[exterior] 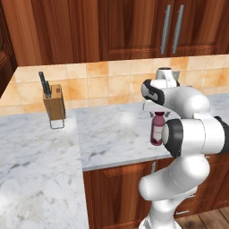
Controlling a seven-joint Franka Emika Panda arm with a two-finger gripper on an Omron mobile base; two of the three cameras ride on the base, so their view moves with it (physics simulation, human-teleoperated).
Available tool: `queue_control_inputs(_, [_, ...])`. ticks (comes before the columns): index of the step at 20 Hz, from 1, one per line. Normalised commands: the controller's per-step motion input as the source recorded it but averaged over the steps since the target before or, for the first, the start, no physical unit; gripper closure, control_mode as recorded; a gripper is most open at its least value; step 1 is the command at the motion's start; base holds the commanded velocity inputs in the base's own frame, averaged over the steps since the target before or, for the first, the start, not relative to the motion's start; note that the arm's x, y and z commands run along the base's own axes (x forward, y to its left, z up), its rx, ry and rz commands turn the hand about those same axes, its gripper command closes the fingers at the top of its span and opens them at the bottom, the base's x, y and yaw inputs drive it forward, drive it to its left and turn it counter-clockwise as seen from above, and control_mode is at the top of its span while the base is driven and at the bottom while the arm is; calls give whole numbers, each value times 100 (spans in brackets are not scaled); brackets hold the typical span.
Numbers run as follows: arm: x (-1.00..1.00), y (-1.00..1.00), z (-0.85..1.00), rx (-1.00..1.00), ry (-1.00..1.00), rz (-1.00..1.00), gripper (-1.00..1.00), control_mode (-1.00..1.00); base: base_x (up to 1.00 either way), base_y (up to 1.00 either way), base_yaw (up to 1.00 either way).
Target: There is a wine glass and glass cup on the dining counter. Place the wine bottle next to the wine glass and the juice bottle next to the glass cup.
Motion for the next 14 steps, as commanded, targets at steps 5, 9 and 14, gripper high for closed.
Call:
queue_control_inputs(5, [-29,0,46,0,0,0,100,-100,0,0,0])
queue_control_inputs(9, [-37,0,51,0,0,-1,100,-100,0,0,0])
queue_control_inputs(14, [-49,-8,45,1,0,0,100,-100,0,0,0])
